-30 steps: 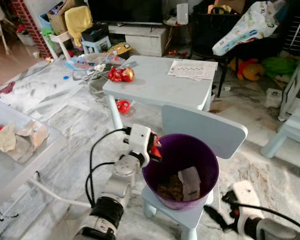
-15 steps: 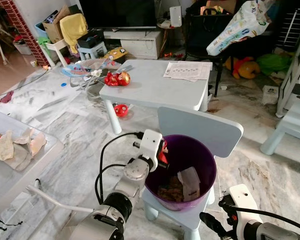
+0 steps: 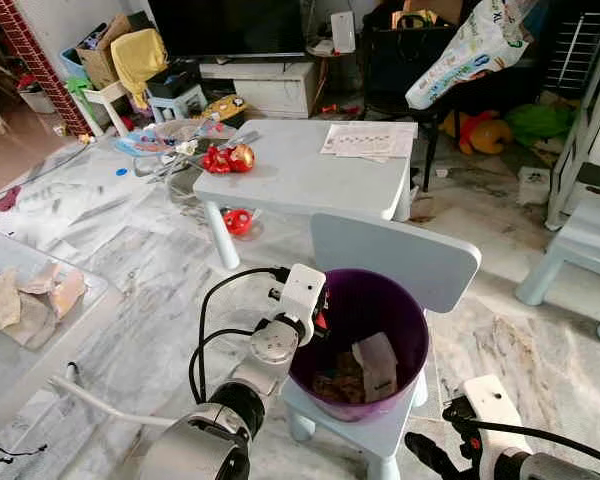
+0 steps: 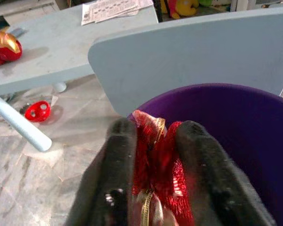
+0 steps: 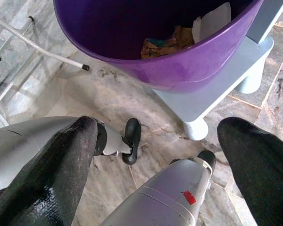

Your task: Picking trash to rubbish bin

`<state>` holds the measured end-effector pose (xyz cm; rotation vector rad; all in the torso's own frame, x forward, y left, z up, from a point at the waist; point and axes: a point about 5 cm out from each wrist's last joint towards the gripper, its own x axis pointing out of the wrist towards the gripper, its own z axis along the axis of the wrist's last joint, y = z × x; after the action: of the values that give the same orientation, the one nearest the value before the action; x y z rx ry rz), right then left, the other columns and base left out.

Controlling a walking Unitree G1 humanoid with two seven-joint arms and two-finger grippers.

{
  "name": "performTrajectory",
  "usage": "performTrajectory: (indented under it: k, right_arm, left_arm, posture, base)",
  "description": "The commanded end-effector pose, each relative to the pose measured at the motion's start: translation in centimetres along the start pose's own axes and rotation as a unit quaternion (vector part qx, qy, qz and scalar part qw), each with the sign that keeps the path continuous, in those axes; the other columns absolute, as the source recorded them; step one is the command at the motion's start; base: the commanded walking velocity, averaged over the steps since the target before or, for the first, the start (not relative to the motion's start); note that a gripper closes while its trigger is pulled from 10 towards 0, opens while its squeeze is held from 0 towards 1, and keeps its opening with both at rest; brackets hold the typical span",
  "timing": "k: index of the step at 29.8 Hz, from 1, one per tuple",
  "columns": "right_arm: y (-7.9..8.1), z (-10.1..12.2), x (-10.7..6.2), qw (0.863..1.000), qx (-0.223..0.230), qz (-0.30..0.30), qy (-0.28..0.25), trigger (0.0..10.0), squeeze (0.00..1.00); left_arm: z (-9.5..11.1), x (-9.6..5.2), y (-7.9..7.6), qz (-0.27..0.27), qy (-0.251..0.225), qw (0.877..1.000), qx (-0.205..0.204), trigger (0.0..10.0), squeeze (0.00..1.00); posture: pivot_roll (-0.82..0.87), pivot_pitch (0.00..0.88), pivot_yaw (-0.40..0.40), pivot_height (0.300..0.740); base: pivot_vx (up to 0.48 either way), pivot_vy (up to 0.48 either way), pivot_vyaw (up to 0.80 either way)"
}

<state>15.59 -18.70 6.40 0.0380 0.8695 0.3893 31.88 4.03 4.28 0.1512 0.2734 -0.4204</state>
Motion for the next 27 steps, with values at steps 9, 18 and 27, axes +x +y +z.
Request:
performTrajectory:
  k: [9,18,27]
  right_arm:
    - [0.7,1.3,-0.3,1.0,-0.015,0.008,-0.014,10.0,0.0]
    - [0.8,2.2,-0.3,0.999,-0.026,0.003,-0.03,10.0,0.0]
    - [0.0,6.6,1.1,0.99,-0.055,-0.044,-0.118,10.0,0.38]
  left_arm:
    - [0.6,0.2,0.0,0.004,-0.01,1.0,-0.011,10.0,1.0]
    - [1.7,0.4,1.0,0.011,-0.036,0.999,-0.024,10.0,1.0]
    - [3.5,-1.0,7.8,0.108,-0.119,0.987,-0.029,10.0,1.0]
  posture:
    - [-0.25,0.052,0.158,0.74]
    - [-0.24,0.052,0.148,0.74]
    - [-0.16,0.038,0.099,0.74]
  base:
    - [0.0,0.0,0.0]
    - [0.0,0.0,0.0]
    - [0.0,0.0,0.0]
